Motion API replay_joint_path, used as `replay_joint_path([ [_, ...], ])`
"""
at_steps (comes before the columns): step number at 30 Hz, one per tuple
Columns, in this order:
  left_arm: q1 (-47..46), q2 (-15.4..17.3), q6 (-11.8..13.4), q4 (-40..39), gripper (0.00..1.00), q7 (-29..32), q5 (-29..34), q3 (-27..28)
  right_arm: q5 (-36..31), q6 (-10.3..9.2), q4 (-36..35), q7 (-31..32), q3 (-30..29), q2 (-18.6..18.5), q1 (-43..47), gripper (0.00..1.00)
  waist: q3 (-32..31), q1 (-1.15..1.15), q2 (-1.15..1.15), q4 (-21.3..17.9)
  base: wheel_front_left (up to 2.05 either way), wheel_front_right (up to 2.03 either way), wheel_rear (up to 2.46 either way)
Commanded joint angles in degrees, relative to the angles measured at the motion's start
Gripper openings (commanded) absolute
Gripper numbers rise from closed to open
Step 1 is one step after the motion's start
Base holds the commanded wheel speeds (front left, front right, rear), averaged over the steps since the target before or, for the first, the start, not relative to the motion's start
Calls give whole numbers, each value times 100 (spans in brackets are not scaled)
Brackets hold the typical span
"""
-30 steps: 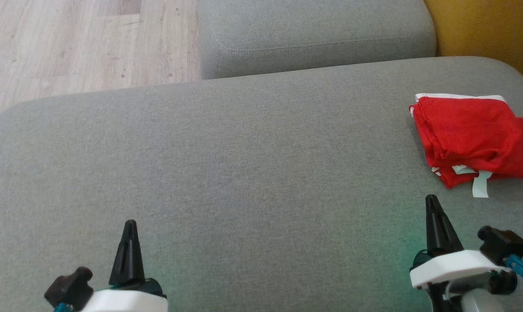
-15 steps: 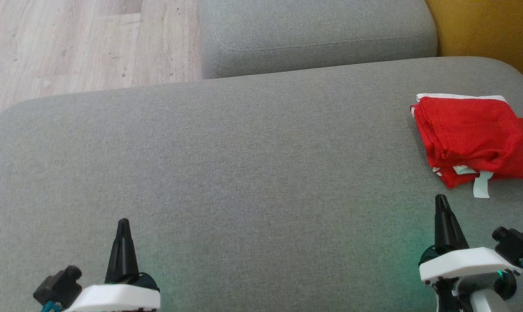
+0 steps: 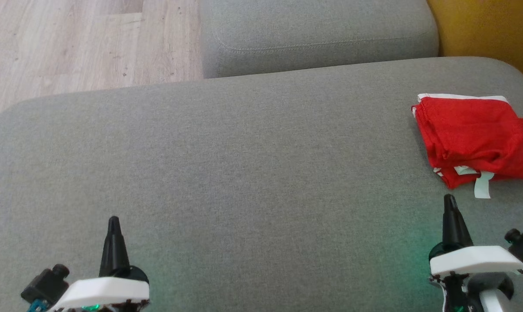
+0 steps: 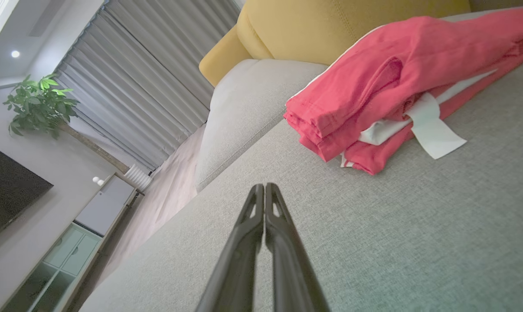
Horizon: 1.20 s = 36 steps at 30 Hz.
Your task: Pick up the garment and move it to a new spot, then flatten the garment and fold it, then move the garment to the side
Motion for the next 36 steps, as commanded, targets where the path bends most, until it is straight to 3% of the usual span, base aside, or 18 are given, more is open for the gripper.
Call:
replay_joint_path([
  [1, -285, 88, 4, -170, 0, 30, -136, 129, 156, -2, -226, 27, 21, -24, -343, 0, 1, 0, 0, 1, 0, 0, 0],
  [36, -491, 102, 6, -111, 0, 588, -2176, 458, 2455, -4, -345, 590, -206, -24, -428, 0, 15, 0, 0, 43, 0, 0, 0],
])
